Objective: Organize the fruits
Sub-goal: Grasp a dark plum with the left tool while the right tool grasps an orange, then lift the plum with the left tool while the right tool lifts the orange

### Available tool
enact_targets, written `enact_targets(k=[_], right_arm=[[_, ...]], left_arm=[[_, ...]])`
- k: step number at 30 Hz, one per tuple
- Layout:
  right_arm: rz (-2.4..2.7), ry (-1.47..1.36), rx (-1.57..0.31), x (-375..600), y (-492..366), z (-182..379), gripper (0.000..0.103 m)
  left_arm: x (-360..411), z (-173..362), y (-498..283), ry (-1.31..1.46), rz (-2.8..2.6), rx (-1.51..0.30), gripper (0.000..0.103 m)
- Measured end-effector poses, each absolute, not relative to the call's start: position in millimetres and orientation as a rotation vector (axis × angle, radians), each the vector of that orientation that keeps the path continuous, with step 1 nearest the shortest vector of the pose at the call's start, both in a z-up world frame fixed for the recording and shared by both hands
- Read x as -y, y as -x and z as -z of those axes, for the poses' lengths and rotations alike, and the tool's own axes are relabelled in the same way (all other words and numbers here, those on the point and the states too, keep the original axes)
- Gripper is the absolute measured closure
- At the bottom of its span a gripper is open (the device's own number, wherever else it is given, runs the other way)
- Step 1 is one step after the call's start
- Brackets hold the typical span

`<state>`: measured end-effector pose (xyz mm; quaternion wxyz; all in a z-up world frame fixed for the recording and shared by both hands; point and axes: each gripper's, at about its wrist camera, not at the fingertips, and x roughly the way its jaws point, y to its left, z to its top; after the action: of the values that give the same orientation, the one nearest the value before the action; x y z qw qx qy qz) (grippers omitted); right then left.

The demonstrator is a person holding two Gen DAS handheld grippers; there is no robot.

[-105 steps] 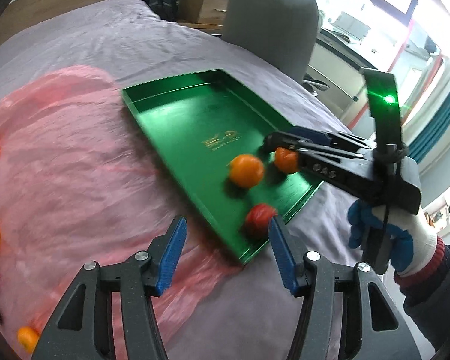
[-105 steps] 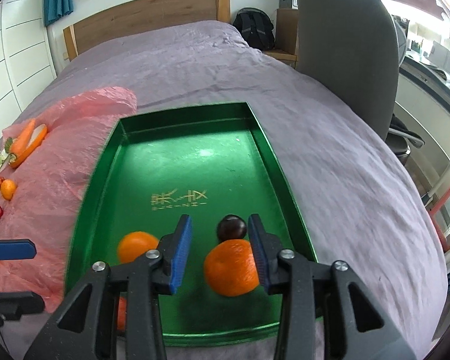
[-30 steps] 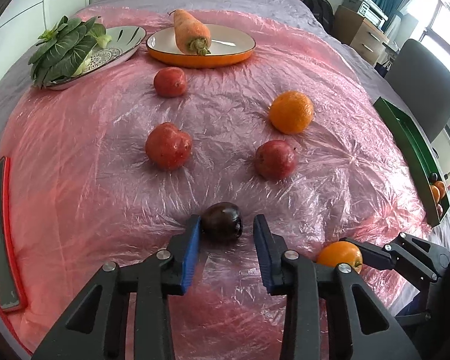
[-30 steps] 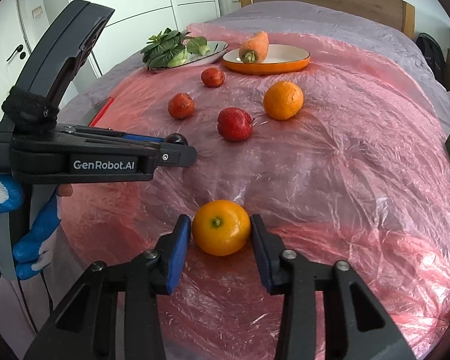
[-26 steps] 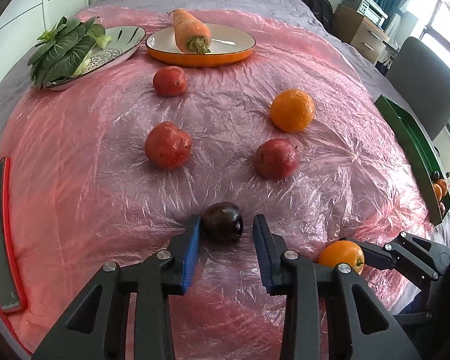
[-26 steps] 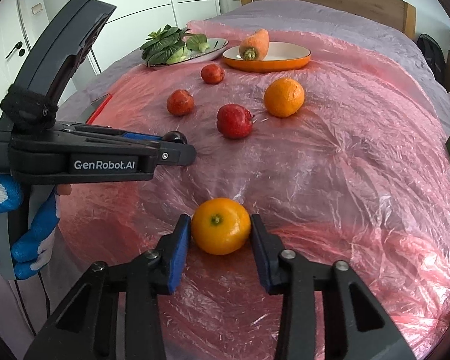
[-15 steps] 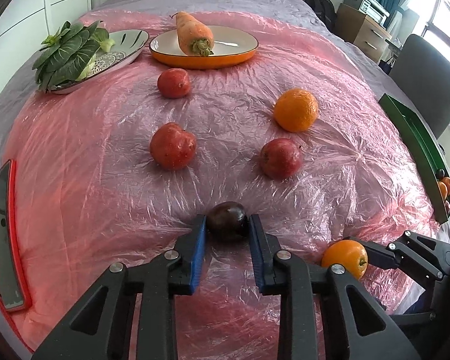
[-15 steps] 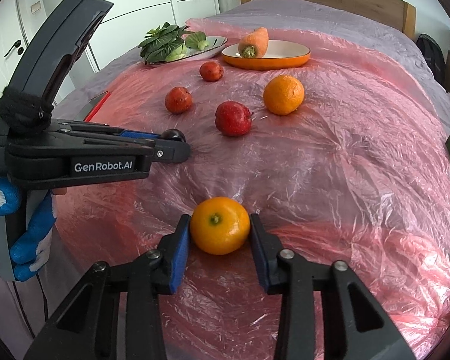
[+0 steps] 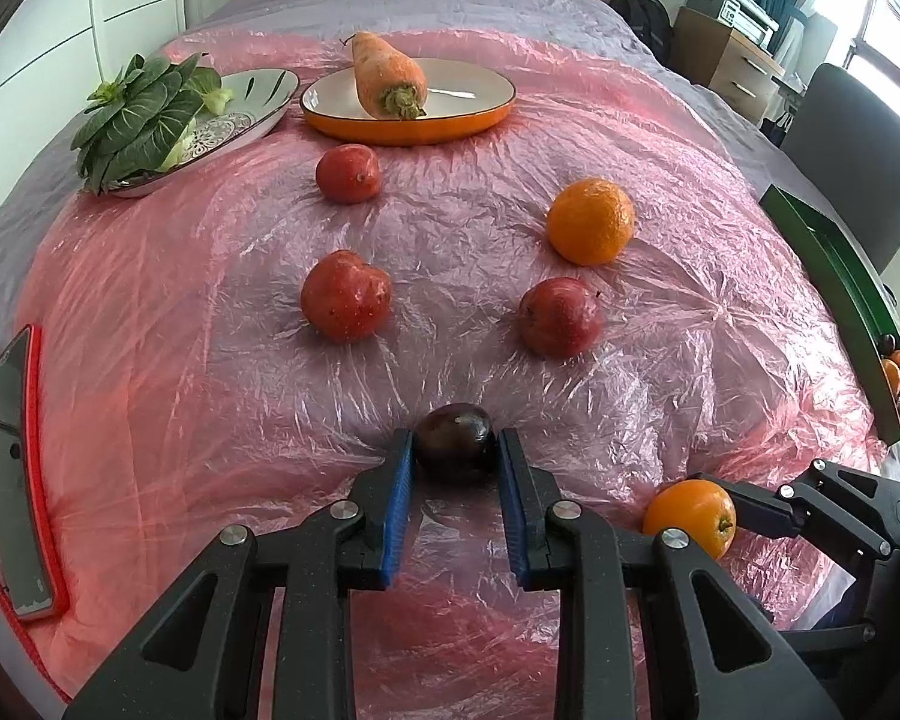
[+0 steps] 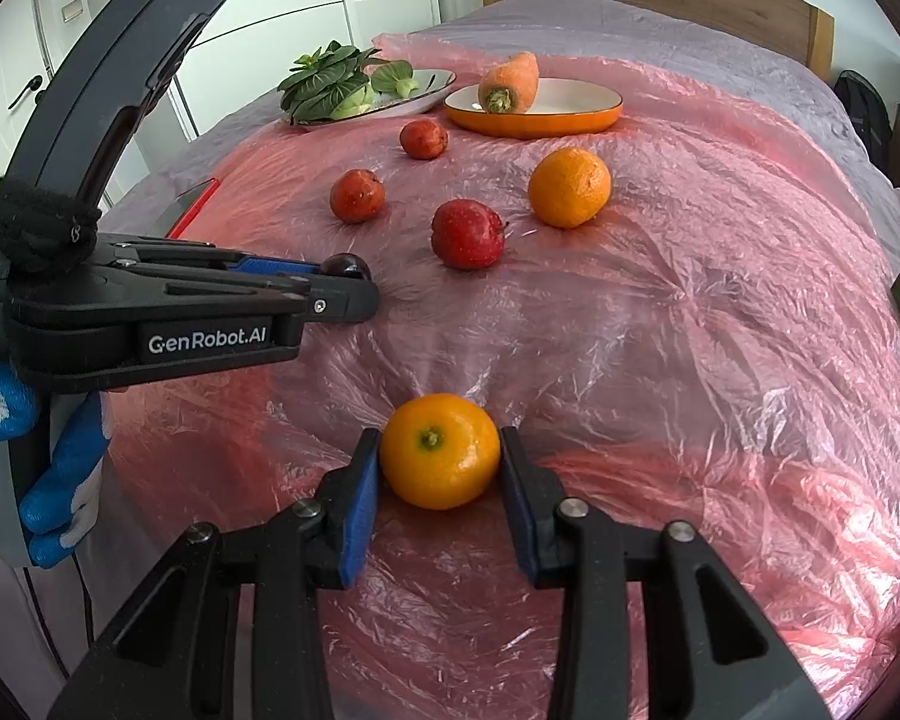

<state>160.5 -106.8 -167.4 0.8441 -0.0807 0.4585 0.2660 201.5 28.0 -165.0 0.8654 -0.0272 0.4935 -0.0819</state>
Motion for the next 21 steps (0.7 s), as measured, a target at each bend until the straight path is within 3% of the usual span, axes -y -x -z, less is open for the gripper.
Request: enact_targets(k=[21], right_arm=[[-0.57, 0.147, -0.931, 114.8, -152.1, 147.5, 0.042]], left_arm=[[-24.3, 143.7, -188.0, 0.045, 0.169, -1.005, 0.08]])
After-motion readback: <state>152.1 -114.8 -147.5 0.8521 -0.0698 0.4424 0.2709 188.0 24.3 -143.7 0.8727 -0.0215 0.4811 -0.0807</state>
